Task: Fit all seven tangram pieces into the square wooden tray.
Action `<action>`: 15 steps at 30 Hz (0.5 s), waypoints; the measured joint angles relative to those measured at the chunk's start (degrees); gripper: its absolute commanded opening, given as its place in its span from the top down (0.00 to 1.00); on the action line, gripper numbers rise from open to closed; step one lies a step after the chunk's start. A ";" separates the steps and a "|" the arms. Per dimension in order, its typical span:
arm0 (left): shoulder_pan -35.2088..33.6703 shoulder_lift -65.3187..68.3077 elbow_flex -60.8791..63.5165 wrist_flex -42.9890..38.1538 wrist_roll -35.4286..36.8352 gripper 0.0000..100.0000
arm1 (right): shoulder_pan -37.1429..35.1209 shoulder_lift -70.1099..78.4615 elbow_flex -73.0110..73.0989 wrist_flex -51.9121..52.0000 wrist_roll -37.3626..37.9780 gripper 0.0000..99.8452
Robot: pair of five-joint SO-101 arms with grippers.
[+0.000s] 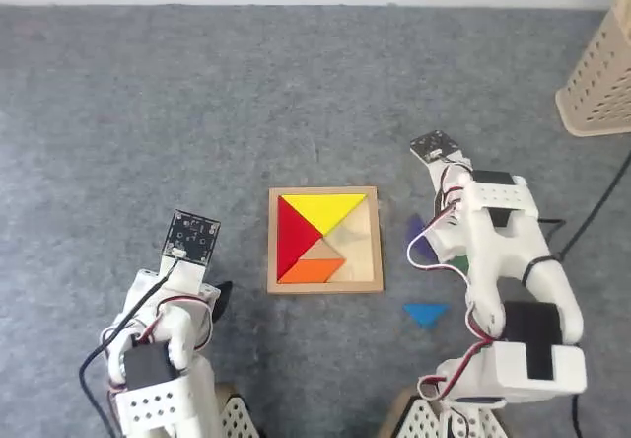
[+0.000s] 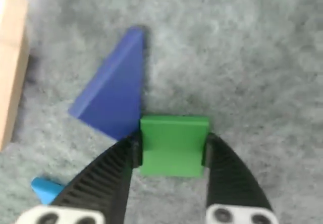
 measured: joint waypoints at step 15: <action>0.00 0.00 0.00 0.00 0.00 0.70 | 8.35 -2.46 -0.44 0.35 -5.89 0.90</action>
